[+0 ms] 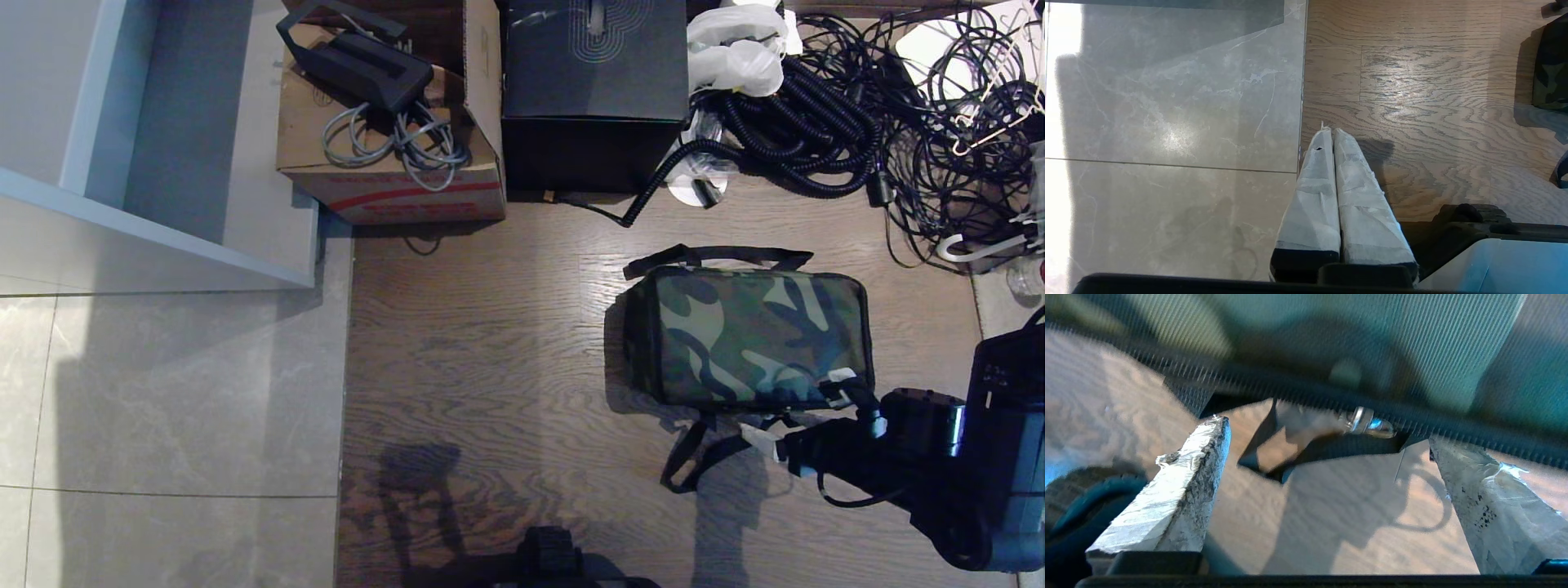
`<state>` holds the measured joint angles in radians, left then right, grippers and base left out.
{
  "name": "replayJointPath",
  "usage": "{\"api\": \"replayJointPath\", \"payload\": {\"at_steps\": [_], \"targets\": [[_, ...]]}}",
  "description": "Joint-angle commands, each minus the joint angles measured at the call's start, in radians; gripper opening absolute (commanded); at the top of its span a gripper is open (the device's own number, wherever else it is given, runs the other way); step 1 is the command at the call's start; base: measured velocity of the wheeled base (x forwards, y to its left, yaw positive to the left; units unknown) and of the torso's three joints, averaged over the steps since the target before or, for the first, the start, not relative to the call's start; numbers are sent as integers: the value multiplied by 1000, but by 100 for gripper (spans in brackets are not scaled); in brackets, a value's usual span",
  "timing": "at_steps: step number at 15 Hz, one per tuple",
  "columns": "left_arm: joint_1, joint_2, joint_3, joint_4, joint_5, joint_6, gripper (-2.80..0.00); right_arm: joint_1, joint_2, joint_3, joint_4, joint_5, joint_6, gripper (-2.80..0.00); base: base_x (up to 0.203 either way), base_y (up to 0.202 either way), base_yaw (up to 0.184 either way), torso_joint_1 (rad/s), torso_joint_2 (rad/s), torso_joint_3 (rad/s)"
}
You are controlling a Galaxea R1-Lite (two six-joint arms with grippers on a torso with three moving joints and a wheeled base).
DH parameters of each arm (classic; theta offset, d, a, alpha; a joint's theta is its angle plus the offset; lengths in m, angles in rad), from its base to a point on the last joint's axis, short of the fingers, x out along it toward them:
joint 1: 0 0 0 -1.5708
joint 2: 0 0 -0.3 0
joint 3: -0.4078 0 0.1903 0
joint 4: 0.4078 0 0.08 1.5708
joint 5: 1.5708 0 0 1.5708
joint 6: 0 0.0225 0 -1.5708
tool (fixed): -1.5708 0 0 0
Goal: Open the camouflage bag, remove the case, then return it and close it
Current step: Open the top of the storage box
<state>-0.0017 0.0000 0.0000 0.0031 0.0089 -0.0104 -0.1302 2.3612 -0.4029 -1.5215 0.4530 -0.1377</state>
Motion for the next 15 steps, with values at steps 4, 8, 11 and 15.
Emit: {"api": "replayJointPath", "payload": {"at_steps": [4,8,11,15], "targets": [[0,0,0,0,0,0,-280,-6,18,-27,-9,1,4,-280,0,0,0,0,0,0],[0,0,0,0,0,0,-280,-5,21,-36,-9,1,4,-280,0,0,0,0,0,0],[0,0,0,0,0,0,-280,-5,21,-32,-9,1,4,-280,0,0,0,0,0,0],[0,0,0,0,0,0,-280,-9,11,3,-9,1,2,-280,0,0,0,0,0,0]]}}
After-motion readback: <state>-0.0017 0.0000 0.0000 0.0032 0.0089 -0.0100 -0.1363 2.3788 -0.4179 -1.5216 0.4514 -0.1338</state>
